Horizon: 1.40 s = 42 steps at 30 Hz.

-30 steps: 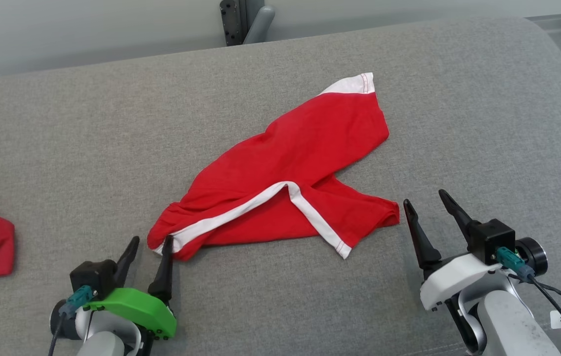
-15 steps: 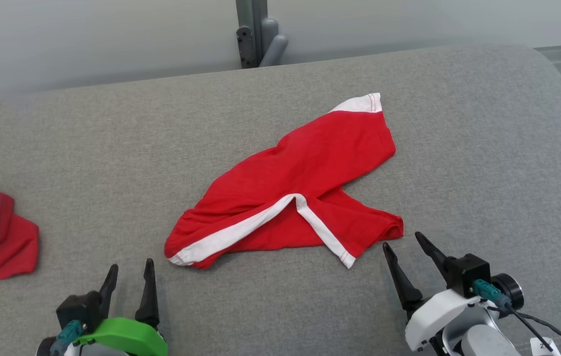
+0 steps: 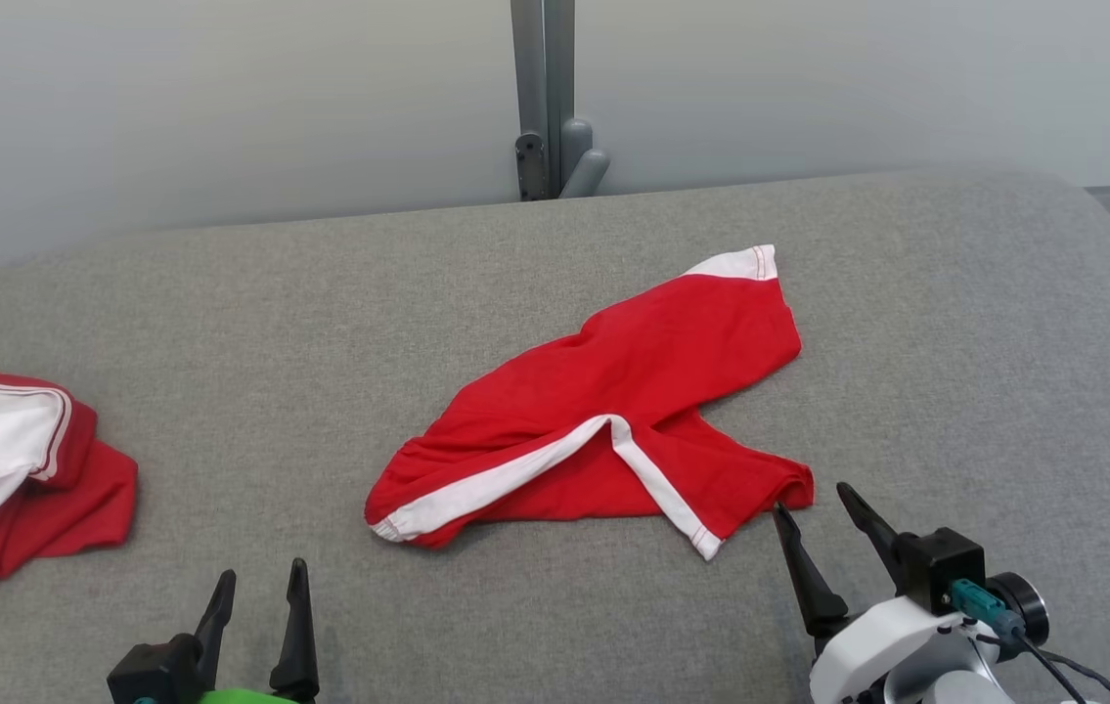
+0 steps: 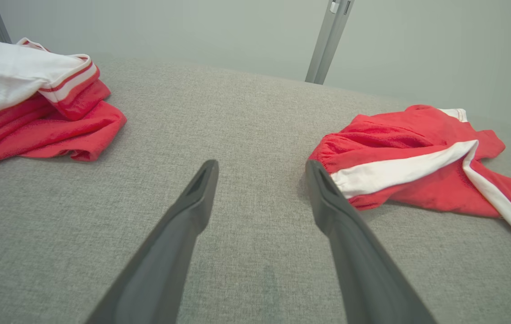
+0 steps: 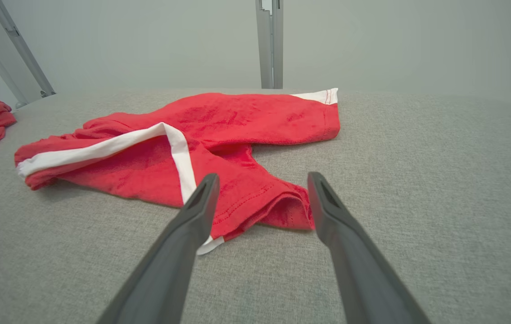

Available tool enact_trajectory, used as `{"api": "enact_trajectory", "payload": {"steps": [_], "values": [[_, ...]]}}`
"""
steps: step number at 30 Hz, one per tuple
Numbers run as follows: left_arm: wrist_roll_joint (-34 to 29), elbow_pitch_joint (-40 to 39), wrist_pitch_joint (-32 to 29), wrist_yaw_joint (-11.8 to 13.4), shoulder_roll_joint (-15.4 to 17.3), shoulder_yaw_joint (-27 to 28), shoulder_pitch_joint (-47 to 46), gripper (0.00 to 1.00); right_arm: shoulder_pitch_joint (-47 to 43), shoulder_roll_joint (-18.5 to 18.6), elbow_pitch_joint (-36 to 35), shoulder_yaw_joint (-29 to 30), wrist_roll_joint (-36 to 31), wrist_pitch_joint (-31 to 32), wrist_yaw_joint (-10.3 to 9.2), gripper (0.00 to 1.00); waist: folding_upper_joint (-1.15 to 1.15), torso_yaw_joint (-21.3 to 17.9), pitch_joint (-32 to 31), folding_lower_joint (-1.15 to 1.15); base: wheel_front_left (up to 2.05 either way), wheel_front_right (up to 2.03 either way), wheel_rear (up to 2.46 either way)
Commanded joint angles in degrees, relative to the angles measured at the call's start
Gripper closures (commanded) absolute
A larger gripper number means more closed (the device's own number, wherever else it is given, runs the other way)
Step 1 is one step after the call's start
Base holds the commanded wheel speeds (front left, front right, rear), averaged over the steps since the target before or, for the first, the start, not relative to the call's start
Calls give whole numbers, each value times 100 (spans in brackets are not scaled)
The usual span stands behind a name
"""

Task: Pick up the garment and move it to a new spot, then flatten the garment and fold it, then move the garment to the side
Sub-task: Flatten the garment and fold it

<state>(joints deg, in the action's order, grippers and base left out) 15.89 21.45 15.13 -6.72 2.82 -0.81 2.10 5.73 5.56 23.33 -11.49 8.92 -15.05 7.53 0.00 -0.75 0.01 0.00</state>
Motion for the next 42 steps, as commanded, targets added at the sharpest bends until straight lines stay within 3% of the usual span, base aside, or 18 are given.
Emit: {"api": "enact_trajectory", "payload": {"steps": [1, 13, 24, 42], "values": [[17, -72, 2, 18, 16, 10, 110, 0, -139, -35, -52, 53, -64, -18, -8, 0, 0, 0, -124, 0, 0, 0, 0], [-24, -293, 2, 65, 16, -175, 329, 0, -430, -160, -305, 325, -228, -18, -8, 0, 0, -118, -355, 0, 0, 0, 0], [83, -254, 2, 64, 15, -395, 174, 0, -464, -195, -345, 325, -324, -18, -8, 0, 0, -52, -139, 0, 0, 0, 0], [380, 78, 2, -40, 16, -910, -484, 0, 184, 102, 325, -842, 346, -18, -8, 0, 0, 62, 821, 0, 0, 0, 0]]}}
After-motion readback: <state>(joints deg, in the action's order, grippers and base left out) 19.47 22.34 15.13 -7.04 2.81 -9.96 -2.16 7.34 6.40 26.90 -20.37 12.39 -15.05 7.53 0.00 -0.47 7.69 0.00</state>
